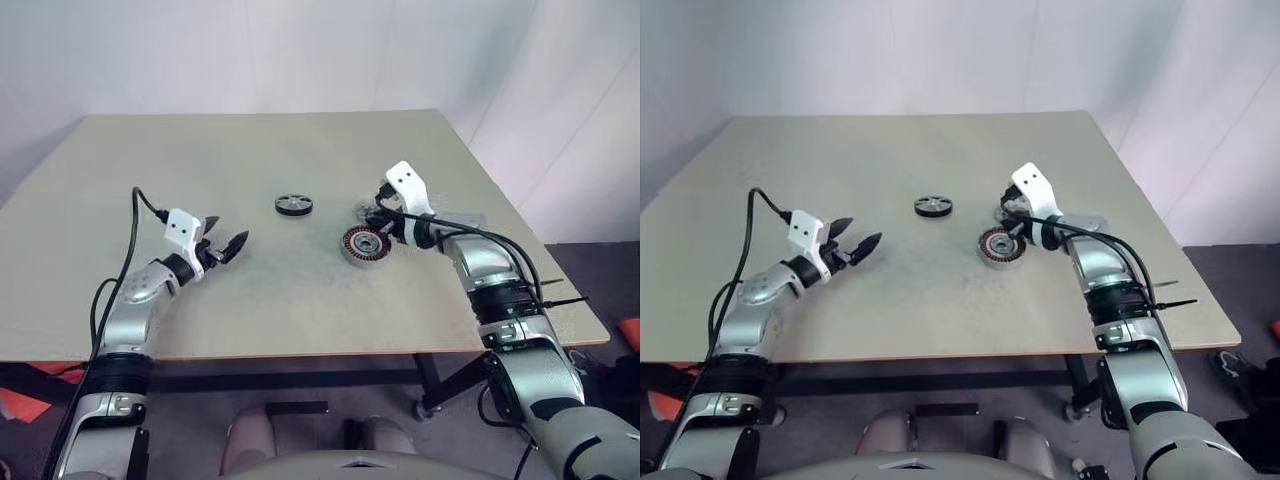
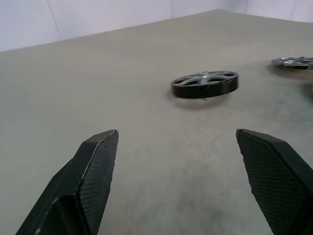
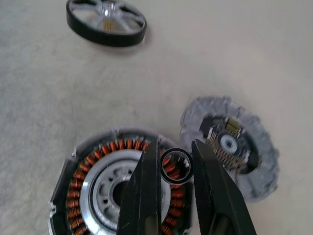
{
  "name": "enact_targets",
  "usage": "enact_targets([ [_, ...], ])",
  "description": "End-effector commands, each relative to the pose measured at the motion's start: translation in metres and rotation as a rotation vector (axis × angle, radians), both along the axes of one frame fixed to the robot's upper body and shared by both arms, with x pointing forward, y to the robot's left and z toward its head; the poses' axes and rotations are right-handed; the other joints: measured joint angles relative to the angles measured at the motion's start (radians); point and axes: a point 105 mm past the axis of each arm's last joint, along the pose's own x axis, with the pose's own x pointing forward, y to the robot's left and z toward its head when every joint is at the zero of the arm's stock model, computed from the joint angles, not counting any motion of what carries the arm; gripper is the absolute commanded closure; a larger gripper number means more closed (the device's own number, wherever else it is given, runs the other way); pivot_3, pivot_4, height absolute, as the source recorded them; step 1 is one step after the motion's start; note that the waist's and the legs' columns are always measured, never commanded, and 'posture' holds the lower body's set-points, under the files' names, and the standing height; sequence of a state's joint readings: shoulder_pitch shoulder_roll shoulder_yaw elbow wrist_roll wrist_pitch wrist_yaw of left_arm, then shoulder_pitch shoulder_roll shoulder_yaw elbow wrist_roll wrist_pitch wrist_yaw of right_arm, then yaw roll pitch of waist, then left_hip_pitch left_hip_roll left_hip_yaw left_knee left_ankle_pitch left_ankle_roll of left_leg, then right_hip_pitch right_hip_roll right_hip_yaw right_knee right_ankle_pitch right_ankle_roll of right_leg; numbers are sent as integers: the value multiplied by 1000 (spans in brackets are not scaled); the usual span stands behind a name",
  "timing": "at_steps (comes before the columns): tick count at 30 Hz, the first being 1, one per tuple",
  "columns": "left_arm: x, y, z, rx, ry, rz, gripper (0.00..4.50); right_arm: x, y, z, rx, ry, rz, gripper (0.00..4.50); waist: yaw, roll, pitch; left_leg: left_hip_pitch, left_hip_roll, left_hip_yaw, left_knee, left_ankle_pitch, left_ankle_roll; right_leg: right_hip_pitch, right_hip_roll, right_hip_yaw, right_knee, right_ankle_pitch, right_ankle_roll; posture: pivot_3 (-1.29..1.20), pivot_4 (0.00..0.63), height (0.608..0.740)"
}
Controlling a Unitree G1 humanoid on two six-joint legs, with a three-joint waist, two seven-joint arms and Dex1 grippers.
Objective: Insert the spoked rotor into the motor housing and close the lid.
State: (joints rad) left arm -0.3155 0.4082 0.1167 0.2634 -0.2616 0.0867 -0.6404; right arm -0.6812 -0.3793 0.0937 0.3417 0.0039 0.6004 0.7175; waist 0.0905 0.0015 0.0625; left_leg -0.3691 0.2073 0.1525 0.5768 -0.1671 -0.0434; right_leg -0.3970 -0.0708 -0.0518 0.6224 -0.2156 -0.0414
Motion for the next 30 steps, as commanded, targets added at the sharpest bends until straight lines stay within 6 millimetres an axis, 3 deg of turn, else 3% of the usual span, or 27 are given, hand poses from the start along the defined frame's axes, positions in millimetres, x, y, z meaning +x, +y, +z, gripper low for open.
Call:
enact_targets([
  [1, 3, 1, 13, 8, -45, -4, 440, 2, 10, 20, 26, -67, 21, 3920, 1, 0, 0, 0, 0, 0, 0, 0, 0, 0, 0, 0, 0, 0, 0, 0, 0, 740],
  [8, 3, 4, 13, 17, -47, 2, 440, -8, 19, 1, 22, -19, 45, 3920, 7, 0, 0, 0, 0, 0, 0, 0, 0, 1, -1, 0, -1, 0, 0, 0, 0, 740],
  [15, 2, 6, 14, 20, -47, 7, 440, -15, 12, -12, 0, 6, 34, 3920, 7, 0, 0, 0, 0, 0, 0, 0, 1, 2, -2, 0, -1, 0, 0, 0, 0, 740],
  [30, 4, 7, 15, 26, -49, 7, 440, -20, 2, -23, -32, 28, 19, 3920, 8, 0, 0, 1, 0, 0, 0, 0, 1, 3, -2, 0, -1, 0, 0, 0, 0, 740],
])
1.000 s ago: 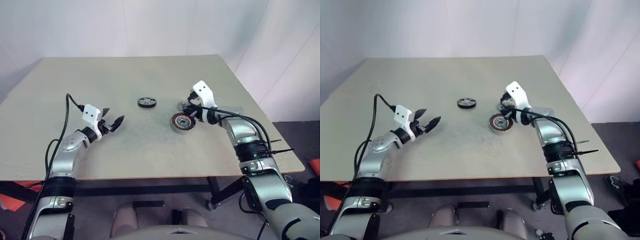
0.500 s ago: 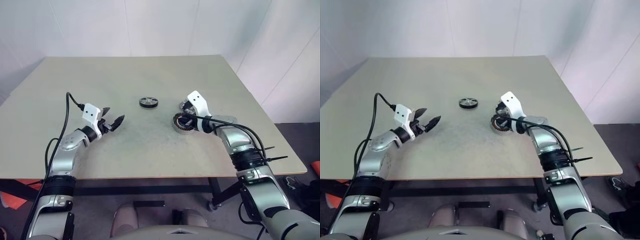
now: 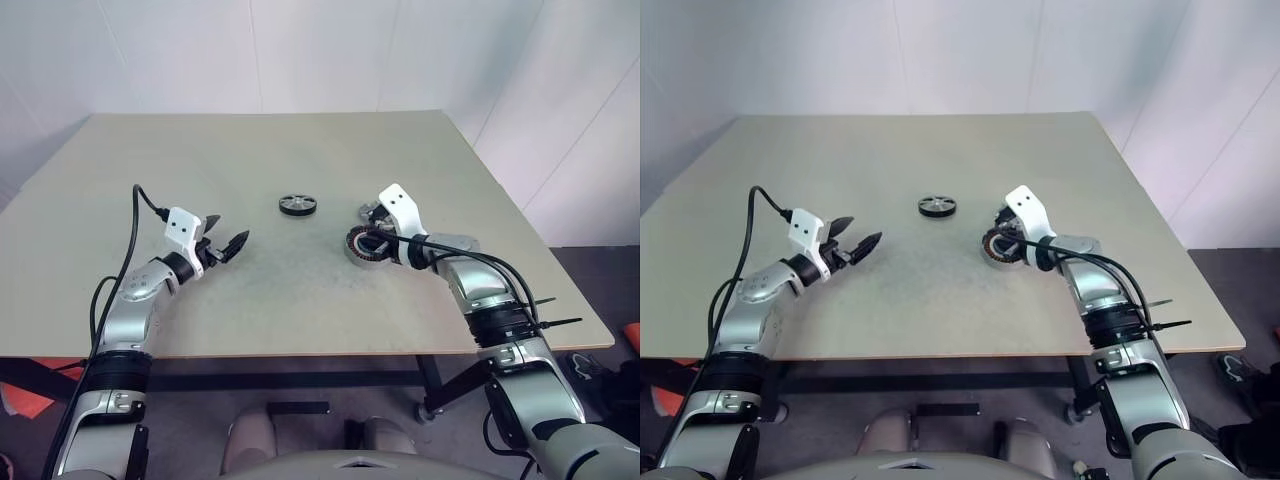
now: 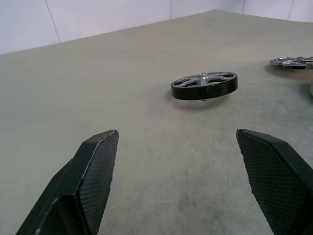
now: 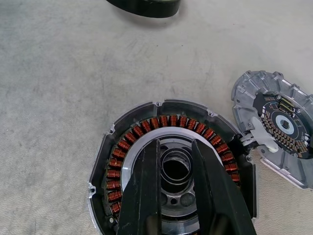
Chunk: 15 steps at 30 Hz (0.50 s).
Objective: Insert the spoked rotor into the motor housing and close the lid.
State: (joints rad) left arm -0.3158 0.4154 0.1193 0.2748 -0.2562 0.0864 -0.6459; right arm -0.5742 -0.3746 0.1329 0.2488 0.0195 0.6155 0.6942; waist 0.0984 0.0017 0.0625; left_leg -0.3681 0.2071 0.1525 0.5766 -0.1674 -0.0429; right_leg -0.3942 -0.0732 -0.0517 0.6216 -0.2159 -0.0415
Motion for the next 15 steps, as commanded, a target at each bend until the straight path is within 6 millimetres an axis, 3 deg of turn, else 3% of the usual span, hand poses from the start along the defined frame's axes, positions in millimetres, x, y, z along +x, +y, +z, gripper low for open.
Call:
enact_targets([
  [1, 4, 4, 17, 17, -59, 4, 440, -2, -4, 0, -23, -6, 4, 3920, 0, 0, 0, 0, 0, 0, 0, 0, 0, 0, 0, 0, 0, 0, 0, 0, 0, 740],
  [2, 4, 4, 17, 18, -59, 4, 440, -2, -4, 0, -23, -3, 5, 3920, 0, 0, 0, 0, 0, 0, 0, 0, 0, 0, 0, 0, 0, 0, 0, 0, 0, 740],
  [3, 4, 4, 18, 19, -60, 4, 440, -3, -4, -1, -27, -2, 9, 3186, 0, 0, 0, 0, 0, 0, 0, 0, 0, 1, 0, 0, 0, 0, 0, 0, 0, 740],
  [12, 5, 4, 18, 19, -58, 4, 440, -4, 6, 21, 13, -84, 42, 150, -5, 0, 0, 2, 0, 0, 0, 0, 0, 1, 0, 0, 0, 0, 0, 0, 0, 740],
  [15, 6, 4, 17, 15, -57, 5, 440, -3, 8, 28, 42, -89, 37, 44, -3, 0, 0, 0, 0, 0, 0, 0, 0, -1, 1, 0, 0, 0, 0, 0, 0, 740],
])
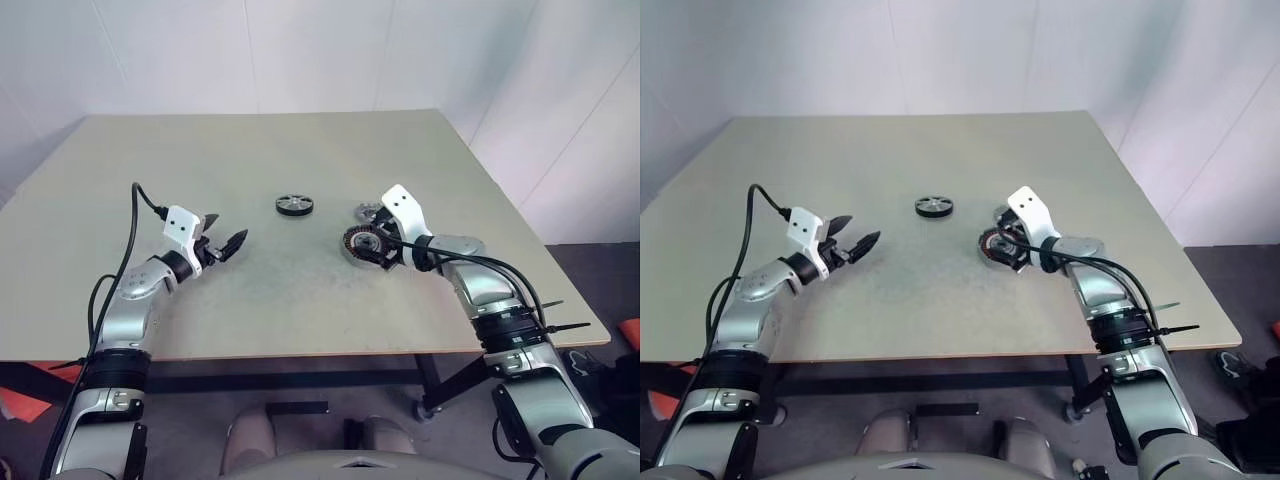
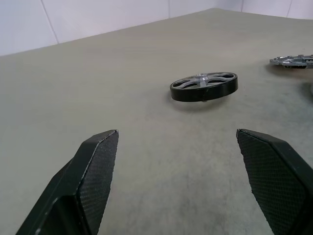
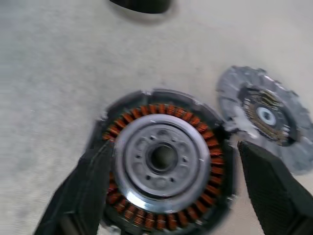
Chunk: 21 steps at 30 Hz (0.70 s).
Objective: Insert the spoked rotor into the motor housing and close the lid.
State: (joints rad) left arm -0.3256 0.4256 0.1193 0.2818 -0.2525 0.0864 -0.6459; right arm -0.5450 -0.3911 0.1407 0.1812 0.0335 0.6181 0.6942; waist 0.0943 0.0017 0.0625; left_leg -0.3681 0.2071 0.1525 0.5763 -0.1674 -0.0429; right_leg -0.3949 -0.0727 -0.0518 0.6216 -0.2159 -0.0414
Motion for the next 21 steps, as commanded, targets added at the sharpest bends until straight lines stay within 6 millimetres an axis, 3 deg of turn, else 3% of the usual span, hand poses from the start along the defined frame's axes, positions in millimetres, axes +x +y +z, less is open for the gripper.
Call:
enact_targets([
  [1, 4, 1, 15, 1, -53, 2, 440, 2, 7, 23, 48, -61, 14, 44, 2, 0, 0, 0, 0, 0, 0, 0, 0, 0, 0, 0, 0, 0, 0, 0, 0, 740],
  [6, 4, 1, 14, -2, -52, 6, 440, 3, 6, 22, 82, -41, -2, 44, 4, 0, 0, 0, 0, 0, 0, 0, 0, 1, -1, 0, 0, 0, 0, 0, 0, 740],
  [9, 4, 1, 14, -1, -50, 7, 440, 5, 5, 20, 75, -37, -18, 620, 3, 0, 0, 0, 0, 0, 0, 0, 0, 0, -1, 0, 0, 0, 0, 0, 0, 740],
  [19, 4, 1, 13, 1, -46, 8, 440, 11, 0, 18, 61, -43, -50, 4216, 3, 0, 0, 0, 0, 0, 0, 0, 0, 0, -1, 0, 0, 0, 0, 0, 0, 740],
  [20, 4, 1, 12, 1, -46, 8, 440, 12, -1, 18, 60, -43, -52, 4493, 3, 0, 0, 0, 0, 0, 0, 0, 0, 0, -1, 0, 0, 0, 0, 0, 0, 740],
  [21, 4, 1, 12, 1, -45, 8, 440, 12, -1, 17, 59, -42, -54, 4493, 3, 0, 0, 0, 0, 0, 0, 0, 0, 0, -1, 0, 0, 0, 0, 0, 0, 740],
])
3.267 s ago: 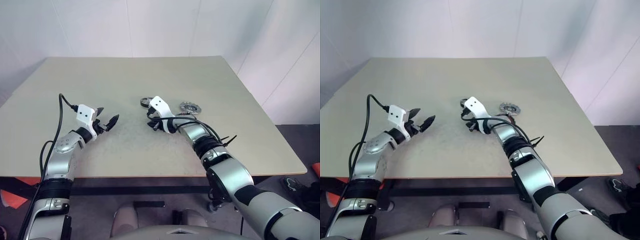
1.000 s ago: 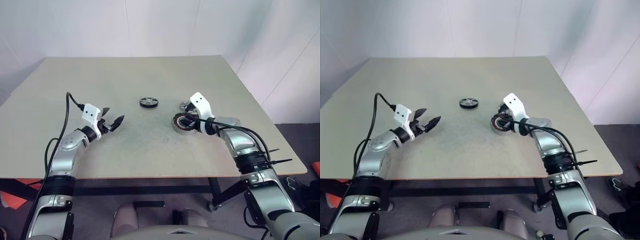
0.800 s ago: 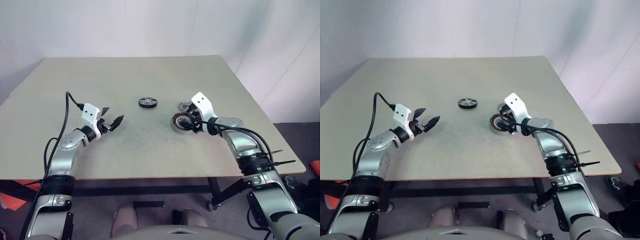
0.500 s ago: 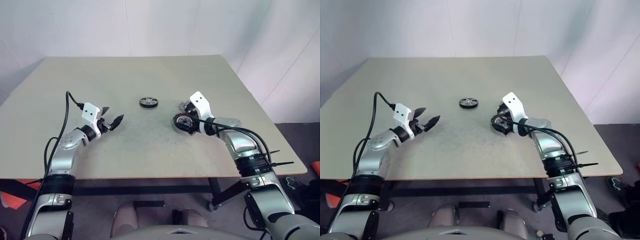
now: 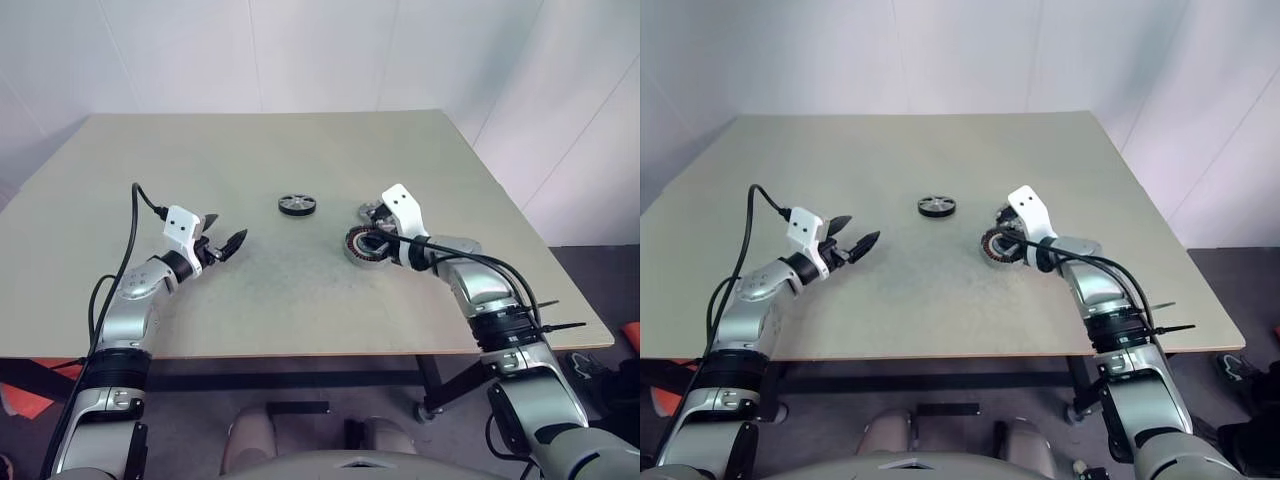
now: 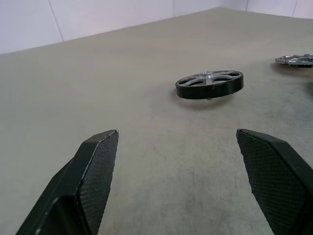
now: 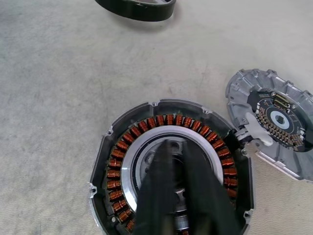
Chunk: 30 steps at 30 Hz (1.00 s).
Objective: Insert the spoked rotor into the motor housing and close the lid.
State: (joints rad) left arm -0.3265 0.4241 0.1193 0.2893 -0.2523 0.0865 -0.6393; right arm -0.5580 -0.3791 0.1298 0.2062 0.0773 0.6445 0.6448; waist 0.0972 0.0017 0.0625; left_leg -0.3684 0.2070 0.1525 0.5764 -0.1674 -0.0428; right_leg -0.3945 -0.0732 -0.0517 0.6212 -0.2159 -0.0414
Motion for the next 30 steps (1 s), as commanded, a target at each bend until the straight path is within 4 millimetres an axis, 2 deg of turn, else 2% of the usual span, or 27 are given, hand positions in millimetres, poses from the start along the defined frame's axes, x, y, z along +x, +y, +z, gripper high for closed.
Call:
enact_targets([
  [1, 3, 0, 14, 4, -50, 0, 440, 8, 0, 16, 15, -62, -8, 4493, 0, 0, 0, 0, 0, 0, 0, 0, 0, 0, 0, 0, 0, 0, 0, 0, 0, 740],
  [8, 2, 2, 13, 4, -50, 9, 440, -3, 7, -18, -12, 26, 7, 4493, 0, 0, 0, 0, 0, 0, 0, 0, 0, 0, 0, 0, 0, 0, 0, 0, 0, 740],
  [11, 3, 2, 12, 1, -44, 15, 440, -2, 7, -18, -11, 22, 2, 4493, 0, -1, 0, 2, 0, 0, 0, 0, 0, 1, 0, 0, 0, 0, 0, 0, 0, 740],
  [13, 3, 1, 11, -2, -39, 15, 440, 0, 5, -12, -4, 3, -7, 4493, -1, -1, 0, 3, 0, 0, 0, 0, 0, 3, 0, 0, 0, 0, 0, 0, 0, 740],
  [18, 8, -12, 8, -81, -9, 18, 440, 8, 4, 21, 54, -71, -9, 4493, 1, -1, 0, 3, 0, 0, 0, 0, 0, 4, 0, 0, 0, -2, 4, 0, 0, 740],
  [21, 18, -20, 4, -158, 26, 63, 440, 11, 10, 58, 144, -155, 1, 4493, 1, 0, 0, 2, 0, 0, 0, 0, 0, 3, 0, 0, 0, 0, 0, 0, 0, 740],
  [23, 27, -23, 3, -223, 48, 108, 440, 12, 10, 70, 160, -187, -1, 4493, 1, 0, 0, 1, 0, 0, 0, 0, 0, 2, 0, 0, 0, 0, 0, 0, 0, 740],
  [26, 43, -35, 3, -343, 96, 154, 440, 14, 7, 81, 169, -215, -15, 4493, 3, 0, 0, 1, 0, 0, 0, 0, 0, 2, 0, 0, -1, 0, 0, 0, 0, 740],
  [30, 57, -48, -5, -458, 191, 173, 440, 16, 2, 83, 162, -222, -39, 4493, 5, 0, 0, 1, -1, 0, 0, 0, 0, 3, 0, 0, -2, 0, 0, 0, 0, 740],
])
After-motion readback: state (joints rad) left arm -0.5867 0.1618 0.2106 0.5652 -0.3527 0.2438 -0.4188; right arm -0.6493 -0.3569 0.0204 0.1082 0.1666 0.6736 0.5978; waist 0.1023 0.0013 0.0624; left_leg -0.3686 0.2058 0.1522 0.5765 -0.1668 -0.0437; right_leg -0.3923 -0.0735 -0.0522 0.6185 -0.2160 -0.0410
